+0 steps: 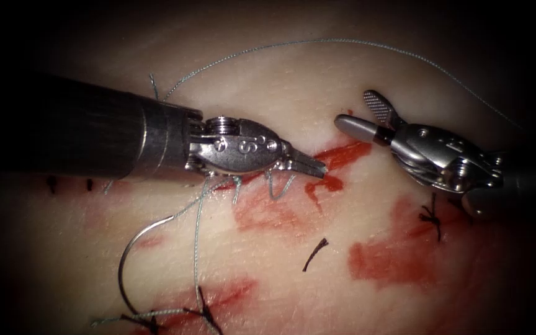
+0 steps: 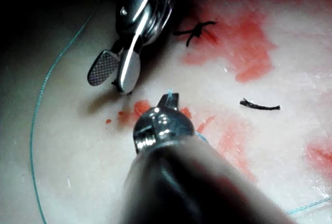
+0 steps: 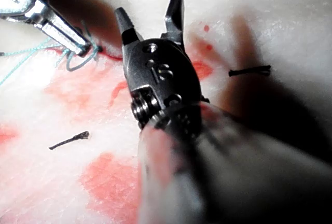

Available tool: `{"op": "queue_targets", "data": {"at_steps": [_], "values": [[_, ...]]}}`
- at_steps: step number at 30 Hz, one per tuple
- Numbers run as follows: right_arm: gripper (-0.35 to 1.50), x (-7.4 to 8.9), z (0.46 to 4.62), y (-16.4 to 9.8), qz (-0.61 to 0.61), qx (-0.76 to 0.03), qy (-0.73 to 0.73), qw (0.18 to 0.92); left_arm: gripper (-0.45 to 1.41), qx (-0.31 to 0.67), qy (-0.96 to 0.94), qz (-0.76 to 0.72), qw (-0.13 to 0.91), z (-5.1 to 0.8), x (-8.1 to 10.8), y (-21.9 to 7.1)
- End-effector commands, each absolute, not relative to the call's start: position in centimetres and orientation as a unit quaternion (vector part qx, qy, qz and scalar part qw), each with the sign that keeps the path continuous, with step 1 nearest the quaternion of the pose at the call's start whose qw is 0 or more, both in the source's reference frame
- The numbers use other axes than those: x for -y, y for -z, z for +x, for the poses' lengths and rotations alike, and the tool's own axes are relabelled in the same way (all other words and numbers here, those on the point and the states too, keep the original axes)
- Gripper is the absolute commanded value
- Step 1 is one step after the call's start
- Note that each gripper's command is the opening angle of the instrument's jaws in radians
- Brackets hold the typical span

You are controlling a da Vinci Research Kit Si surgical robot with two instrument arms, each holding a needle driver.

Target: Wound Closure

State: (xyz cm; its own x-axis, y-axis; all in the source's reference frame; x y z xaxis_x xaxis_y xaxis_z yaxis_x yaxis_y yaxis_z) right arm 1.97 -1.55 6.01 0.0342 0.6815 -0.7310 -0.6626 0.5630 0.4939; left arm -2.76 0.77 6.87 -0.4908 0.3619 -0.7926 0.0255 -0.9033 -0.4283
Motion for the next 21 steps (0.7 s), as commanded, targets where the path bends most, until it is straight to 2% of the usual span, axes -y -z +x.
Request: {"op": "queue_targets", "data": {"at_steps": [1,6,11,13,15,17,19,21], "values": [[1.38,1.64,2.02,-6.09,0.011,-0.517,-0.463,0.72,-0.45,0.201,-0.83,-0.507,0.119,-2.75,-0.83,-6.92],[1.33,1.78,1.97,-6.18,0.019,-0.526,-0.445,0.725,-0.45,0.202,-0.81,-0.532,0.146,-2.63,-0.99,-6.99],[1.06,2.02,1.93,-6.25,0.057,-0.535,-0.403,0.74,-0.45,0.207,-0.8,-0.539,0.164,-2.62,-1.0,-7.05],[1.03,2.2,1.95,-6.27,0.077,-0.515,-0.386,0.762,-0.45,0.206,-0.795,-0.545,0.166,-2.63,-1.03,-7.06],[1.05,2.24,1.96,-6.27,0.081,-0.51,-0.382,0.766,-0.45,0.207,-0.795,-0.545,0.166,-2.63,-1.03,-7.06],[1.18,2.32,2.02,-6.25,0.087,-0.509,-0.373,0.771,-0.45,0.203,-0.793,-0.549,0.171,-2.62,-1.06,-7.06],[1.23,2.35,2.1,-6.22,0.091,-0.509,-0.369,0.773,-0.45,0.202,-0.79,-0.55,0.177,-2.61,-1.1,-7.05],[1.23,2.37,2.21,-6.19,0.092,-0.512,-0.366,0.771,-0.45,0.197,-0.792,-0.551,0.176,-2.61,-1.11,-7.05]]}}
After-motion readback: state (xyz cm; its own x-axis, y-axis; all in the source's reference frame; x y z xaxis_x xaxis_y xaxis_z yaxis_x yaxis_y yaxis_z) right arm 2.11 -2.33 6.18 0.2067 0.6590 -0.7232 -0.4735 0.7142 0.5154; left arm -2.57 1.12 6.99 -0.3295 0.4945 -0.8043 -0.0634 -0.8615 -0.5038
